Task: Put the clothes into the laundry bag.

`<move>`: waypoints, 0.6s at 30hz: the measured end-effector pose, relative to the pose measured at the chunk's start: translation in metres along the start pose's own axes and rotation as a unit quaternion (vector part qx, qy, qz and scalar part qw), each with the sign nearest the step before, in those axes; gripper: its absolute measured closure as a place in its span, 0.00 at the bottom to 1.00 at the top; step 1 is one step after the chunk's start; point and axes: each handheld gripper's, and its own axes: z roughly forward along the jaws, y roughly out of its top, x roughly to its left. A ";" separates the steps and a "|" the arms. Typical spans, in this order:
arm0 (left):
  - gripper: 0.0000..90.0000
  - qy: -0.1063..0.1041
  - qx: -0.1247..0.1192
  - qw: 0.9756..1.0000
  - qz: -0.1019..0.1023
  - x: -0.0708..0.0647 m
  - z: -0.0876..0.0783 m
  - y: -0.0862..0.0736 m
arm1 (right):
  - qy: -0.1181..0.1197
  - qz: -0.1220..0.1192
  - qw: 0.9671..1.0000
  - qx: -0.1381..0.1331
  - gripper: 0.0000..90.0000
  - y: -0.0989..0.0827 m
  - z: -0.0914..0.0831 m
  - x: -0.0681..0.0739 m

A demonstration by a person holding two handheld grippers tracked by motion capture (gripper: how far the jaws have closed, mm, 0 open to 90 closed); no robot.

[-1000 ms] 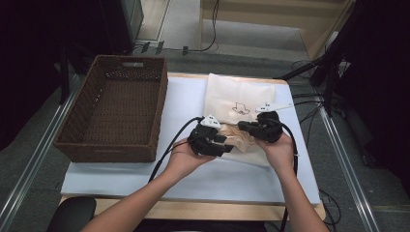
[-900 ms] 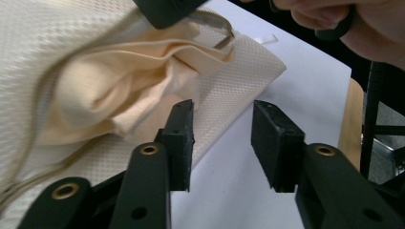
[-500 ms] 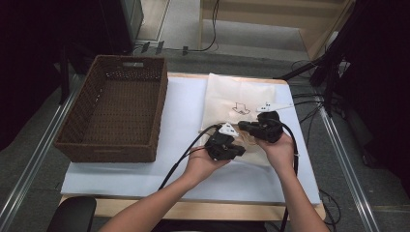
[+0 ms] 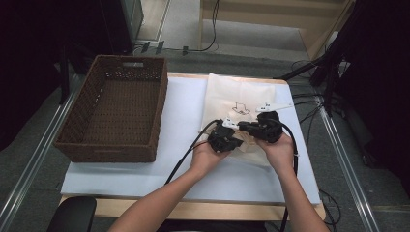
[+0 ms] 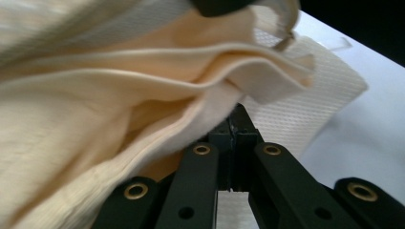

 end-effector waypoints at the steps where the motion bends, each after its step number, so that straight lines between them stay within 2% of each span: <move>1: 1.00 0.002 0.002 1.000 0.001 0.001 0.000 0.001 | 0.000 0.000 1.000 0.001 0.99 0.000 0.000 0.000; 12: 1.00 0.015 0.002 1.000 0.002 0.007 0.005 0.006 | 0.000 0.001 1.000 0.002 0.99 0.000 0.001 0.000; 18: 1.00 0.022 0.002 1.000 -0.009 0.011 0.003 0.007 | 0.003 0.002 1.000 0.001 0.99 0.000 0.000 0.000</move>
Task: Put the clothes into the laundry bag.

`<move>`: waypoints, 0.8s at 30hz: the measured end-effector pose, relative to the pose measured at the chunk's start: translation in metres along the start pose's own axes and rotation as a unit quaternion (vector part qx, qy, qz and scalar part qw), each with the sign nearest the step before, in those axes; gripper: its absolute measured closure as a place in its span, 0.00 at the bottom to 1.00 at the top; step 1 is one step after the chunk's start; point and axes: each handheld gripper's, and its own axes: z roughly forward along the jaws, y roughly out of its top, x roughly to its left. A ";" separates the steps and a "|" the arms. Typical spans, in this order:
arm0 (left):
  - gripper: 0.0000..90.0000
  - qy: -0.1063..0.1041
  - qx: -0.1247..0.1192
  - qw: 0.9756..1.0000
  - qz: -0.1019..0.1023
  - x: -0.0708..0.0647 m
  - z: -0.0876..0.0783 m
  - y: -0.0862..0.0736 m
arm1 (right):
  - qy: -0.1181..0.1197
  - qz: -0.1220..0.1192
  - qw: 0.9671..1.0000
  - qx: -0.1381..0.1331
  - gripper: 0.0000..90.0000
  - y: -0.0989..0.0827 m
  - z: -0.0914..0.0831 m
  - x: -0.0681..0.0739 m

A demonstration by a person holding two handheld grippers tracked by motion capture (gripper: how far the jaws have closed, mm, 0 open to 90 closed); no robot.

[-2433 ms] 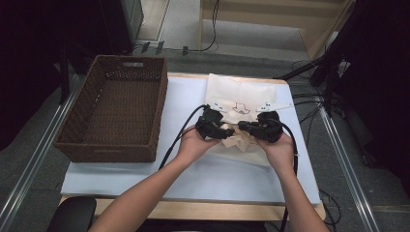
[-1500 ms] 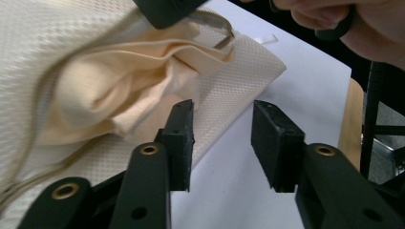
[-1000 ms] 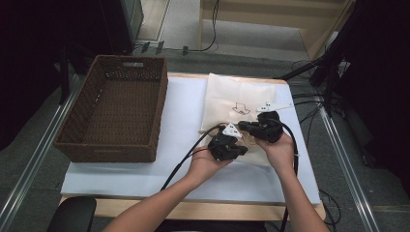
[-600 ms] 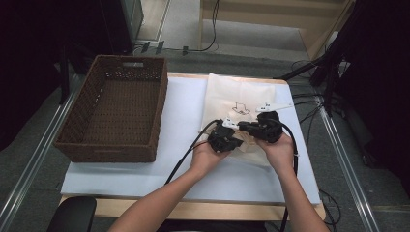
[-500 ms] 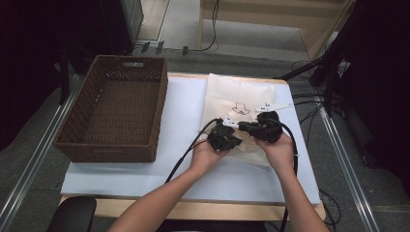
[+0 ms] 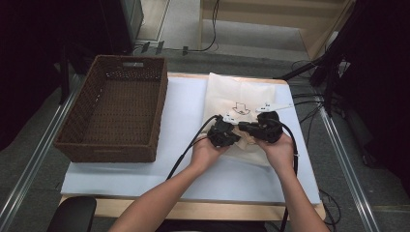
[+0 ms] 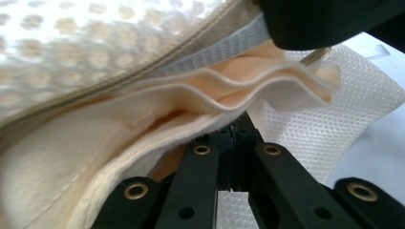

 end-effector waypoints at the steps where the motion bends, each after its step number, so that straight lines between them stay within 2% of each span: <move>1: 1.00 0.002 0.004 1.000 0.000 0.001 0.000 0.000 | 0.000 0.000 1.000 0.000 0.99 0.000 0.000 0.000; 11: 1.00 0.014 0.006 1.000 -0.014 0.011 -0.001 0.001 | 0.000 -0.003 1.000 0.002 0.99 0.000 0.001 0.000; 15: 1.00 0.016 0.004 0.999 -0.030 0.015 -0.001 0.002 | 0.000 -0.004 1.000 0.005 0.99 0.000 0.001 0.001; 16: 1.00 0.019 0.005 0.999 -0.028 0.016 -0.001 0.003 | 0.000 -0.003 1.000 0.005 0.99 0.000 0.001 0.001; 19: 1.00 0.022 0.009 0.999 -0.038 0.016 -0.002 0.007 | 0.001 -0.001 1.000 0.005 0.99 0.000 0.001 0.000; 22: 1.00 0.022 0.020 0.999 -0.034 0.014 -0.005 0.012 | 0.001 -0.001 1.000 0.005 0.99 0.000 0.001 0.000; 24: 1.00 0.025 0.029 0.999 -0.010 0.013 -0.005 0.015 | 0.001 -0.001 1.000 0.004 0.99 0.000 0.001 -0.001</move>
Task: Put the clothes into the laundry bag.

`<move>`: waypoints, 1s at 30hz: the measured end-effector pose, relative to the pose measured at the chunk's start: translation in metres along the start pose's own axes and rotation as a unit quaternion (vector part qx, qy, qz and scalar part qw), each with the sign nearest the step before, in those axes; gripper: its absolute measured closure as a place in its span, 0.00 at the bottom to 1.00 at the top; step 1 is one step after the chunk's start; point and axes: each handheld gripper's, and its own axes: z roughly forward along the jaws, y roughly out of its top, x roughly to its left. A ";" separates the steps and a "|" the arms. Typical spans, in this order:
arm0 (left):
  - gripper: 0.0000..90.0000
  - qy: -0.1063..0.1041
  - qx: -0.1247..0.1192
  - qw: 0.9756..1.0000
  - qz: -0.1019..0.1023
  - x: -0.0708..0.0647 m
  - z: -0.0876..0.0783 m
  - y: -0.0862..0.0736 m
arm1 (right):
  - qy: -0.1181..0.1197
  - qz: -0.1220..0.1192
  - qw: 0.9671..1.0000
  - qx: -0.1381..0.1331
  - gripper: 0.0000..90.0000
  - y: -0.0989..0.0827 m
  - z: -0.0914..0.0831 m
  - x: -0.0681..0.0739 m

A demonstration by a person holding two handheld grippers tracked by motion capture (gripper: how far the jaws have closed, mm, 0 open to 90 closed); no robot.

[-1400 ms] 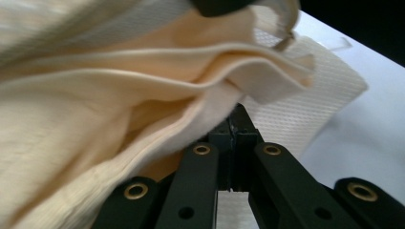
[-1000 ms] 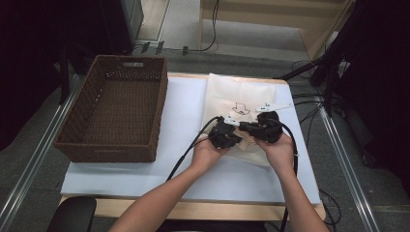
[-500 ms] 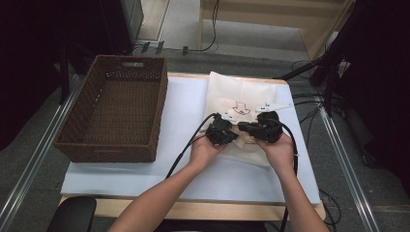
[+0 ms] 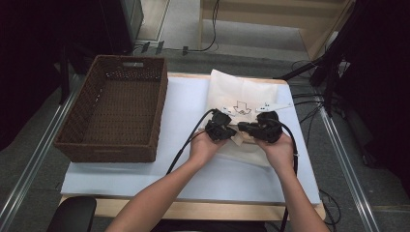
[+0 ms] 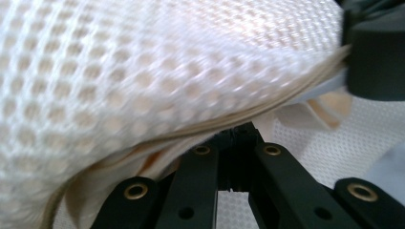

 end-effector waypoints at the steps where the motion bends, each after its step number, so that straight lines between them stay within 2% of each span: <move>1: 1.00 -0.002 0.003 1.000 0.004 0.001 0.000 0.000 | 0.000 0.002 1.000 0.000 0.99 0.000 0.000 0.000; 6: 1.00 -0.009 -0.008 1.000 0.010 0.004 0.006 -0.004 | -0.001 -0.001 1.000 0.003 0.99 0.000 0.001 0.001; 9: 1.00 -0.006 -0.018 1.000 0.006 0.005 0.009 -0.004 | -0.002 0.000 1.000 0.005 0.99 0.000 0.001 0.000; 14: 1.00 0.010 -0.020 1.000 0.003 0.008 0.014 -0.002 | -0.003 0.002 1.000 0.005 0.99 -0.001 0.003 0.000; 17: 1.00 0.016 -0.028 0.999 -0.003 0.009 0.018 0.000 | -0.002 0.000 1.000 0.008 0.99 -0.001 0.005 -0.001; 21: 1.00 0.012 -0.039 0.999 -0.022 0.013 0.023 0.000 | -0.002 0.004 1.000 0.010 0.99 -0.002 0.007 -0.004; 24: 1.00 0.013 -0.042 0.999 -0.027 0.014 0.026 0.000 | -0.004 0.007 1.000 0.011 0.99 -0.002 0.009 -0.006; 27: 1.00 0.014 -0.040 0.999 -0.031 0.016 0.028 0.001 | -0.004 0.010 1.000 0.013 0.99 -0.003 0.012 -0.008; 30: 1.00 0.003 -0.031 0.999 -0.034 0.017 0.024 0.000 | -0.002 0.012 1.000 0.012 0.99 -0.003 0.013 -0.009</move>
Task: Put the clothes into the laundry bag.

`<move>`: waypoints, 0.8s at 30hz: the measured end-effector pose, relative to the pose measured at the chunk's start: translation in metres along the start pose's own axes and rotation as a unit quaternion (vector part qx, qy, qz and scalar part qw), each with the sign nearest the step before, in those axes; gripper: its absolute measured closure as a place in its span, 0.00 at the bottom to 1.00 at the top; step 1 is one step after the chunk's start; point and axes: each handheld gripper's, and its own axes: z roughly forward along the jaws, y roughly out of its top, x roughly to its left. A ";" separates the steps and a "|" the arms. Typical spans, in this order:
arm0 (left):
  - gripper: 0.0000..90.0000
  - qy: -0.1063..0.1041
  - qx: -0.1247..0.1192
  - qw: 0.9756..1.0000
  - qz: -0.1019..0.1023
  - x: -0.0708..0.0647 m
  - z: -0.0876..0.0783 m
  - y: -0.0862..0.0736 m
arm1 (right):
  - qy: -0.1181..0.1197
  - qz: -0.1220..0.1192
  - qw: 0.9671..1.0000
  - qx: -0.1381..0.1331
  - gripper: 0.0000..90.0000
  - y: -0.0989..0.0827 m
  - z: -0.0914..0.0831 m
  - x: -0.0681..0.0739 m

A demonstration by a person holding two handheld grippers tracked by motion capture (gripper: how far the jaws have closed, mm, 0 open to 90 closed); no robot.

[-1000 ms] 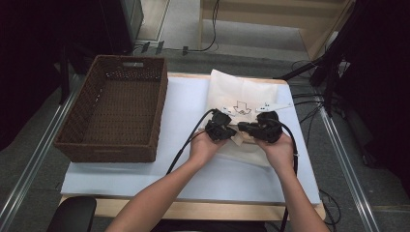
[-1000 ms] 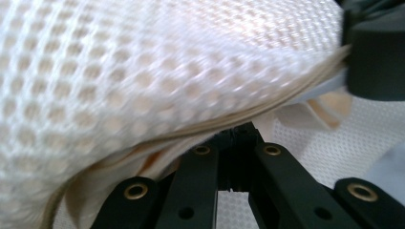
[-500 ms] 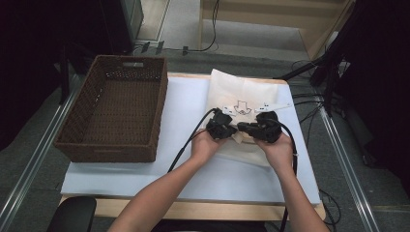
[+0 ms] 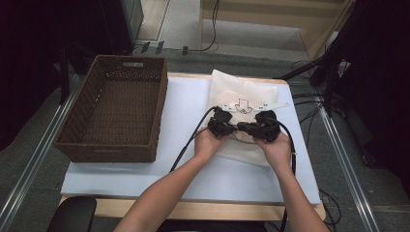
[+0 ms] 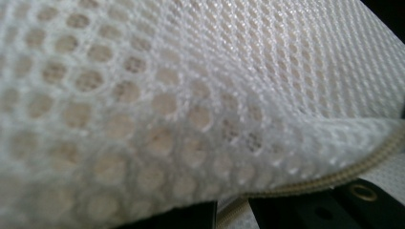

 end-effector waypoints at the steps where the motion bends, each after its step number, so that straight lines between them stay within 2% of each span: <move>1: 1.00 -0.003 0.001 1.000 0.002 0.000 -0.001 0.000 | -0.001 0.001 1.000 -0.001 0.99 0.000 -0.001 0.000; 4: 1.00 -0.013 0.010 1.000 0.005 -0.003 -0.008 -0.003 | -0.003 0.000 1.000 -0.002 0.99 0.000 -0.002 0.000; 6: 1.00 -0.015 0.008 1.000 0.015 -0.008 -0.010 -0.005 | -0.003 0.001 1.000 -0.004 0.99 0.000 -0.002 0.000; 9: 1.00 -0.023 0.015 0.999 0.024 -0.013 -0.009 -0.008 | -0.004 0.000 1.000 -0.003 0.99 0.000 -0.003 0.001; 11: 1.00 -0.021 0.017 0.999 0.025 -0.014 -0.005 -0.010 | -0.005 0.000 1.000 -0.003 0.99 0.001 -0.003 0.001; 15: 1.00 0.000 0.018 1.000 0.015 -0.007 0.002 -0.010 | -0.005 0.000 1.000 -0.003 0.99 0.000 -0.003 0.001; 18: 1.00 0.007 0.015 1.000 -0.004 -0.003 0.005 -0.007 | -0.004 0.001 1.000 -0.002 0.99 0.000 -0.002 0.000; 21: 1.00 0.021 0.014 1.000 0.004 -0.002 0.008 -0.003 | -0.004 0.004 1.000 0.000 0.99 0.000 -0.001 -0.001; 24: 1.00 0.034 0.004 0.999 -0.003 0.001 0.011 -0.002 | -0.004 0.003 1.000 -0.001 0.99 -0.001 0.000 -0.001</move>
